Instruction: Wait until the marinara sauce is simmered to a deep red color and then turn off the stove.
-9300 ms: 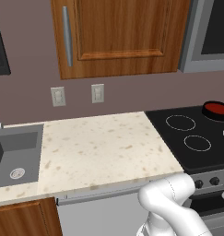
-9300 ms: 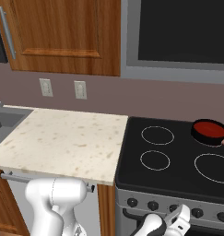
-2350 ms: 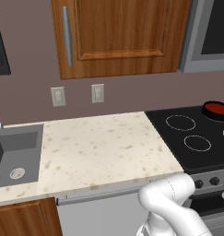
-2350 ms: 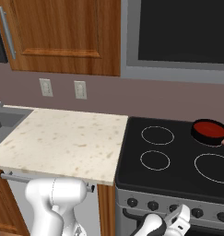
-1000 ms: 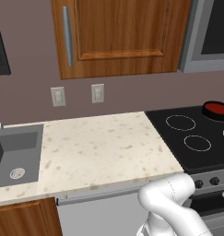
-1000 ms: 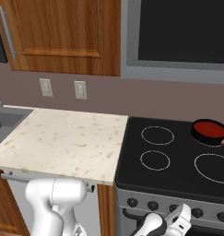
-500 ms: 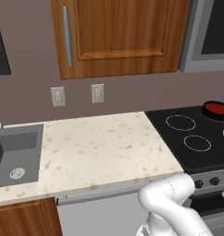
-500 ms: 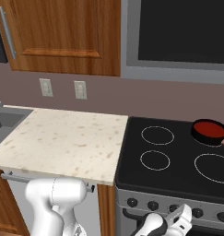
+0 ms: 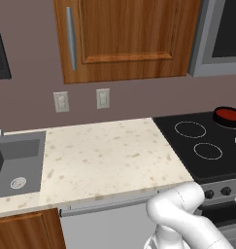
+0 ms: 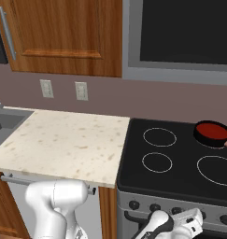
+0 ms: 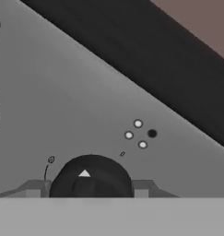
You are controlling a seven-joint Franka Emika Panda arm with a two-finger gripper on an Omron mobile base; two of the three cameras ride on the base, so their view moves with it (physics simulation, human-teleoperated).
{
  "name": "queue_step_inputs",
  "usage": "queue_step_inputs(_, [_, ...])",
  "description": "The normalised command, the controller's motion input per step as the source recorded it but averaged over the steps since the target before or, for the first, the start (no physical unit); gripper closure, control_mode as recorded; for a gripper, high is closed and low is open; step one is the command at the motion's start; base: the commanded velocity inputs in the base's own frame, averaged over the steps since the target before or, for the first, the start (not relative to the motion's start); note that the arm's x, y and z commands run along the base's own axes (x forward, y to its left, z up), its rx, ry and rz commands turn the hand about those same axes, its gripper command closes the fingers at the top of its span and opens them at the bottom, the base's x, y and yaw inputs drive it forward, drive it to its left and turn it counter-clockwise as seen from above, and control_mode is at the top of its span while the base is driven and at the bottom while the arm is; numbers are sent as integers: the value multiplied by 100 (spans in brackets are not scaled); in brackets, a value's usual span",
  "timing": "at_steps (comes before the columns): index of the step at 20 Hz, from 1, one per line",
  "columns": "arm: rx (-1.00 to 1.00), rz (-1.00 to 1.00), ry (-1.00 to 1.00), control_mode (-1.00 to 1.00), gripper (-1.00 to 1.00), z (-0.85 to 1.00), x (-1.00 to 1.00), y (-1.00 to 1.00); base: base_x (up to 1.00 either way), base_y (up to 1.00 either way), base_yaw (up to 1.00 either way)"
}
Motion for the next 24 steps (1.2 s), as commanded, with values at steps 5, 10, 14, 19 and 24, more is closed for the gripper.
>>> queue_step_inputs(5, [35, -4, 11, -100, 100, -13, 0, -29, 0, 0, 0])
queue_step_inputs(10, [30, -5, 3, -100, 100, -21, -1, -27, 0, 0, 0])
queue_step_inputs(14, [24, -4, 0, -100, 100, -25, -7, -24, 0, 0, 0])
queue_step_inputs(19, [25, -6, 0, -100, 100, -20, -8, -23, 0, 0, 0])
queue_step_inputs(24, [27, -5, 2, -100, 100, -18, -8, -29, 0, 0, 0])
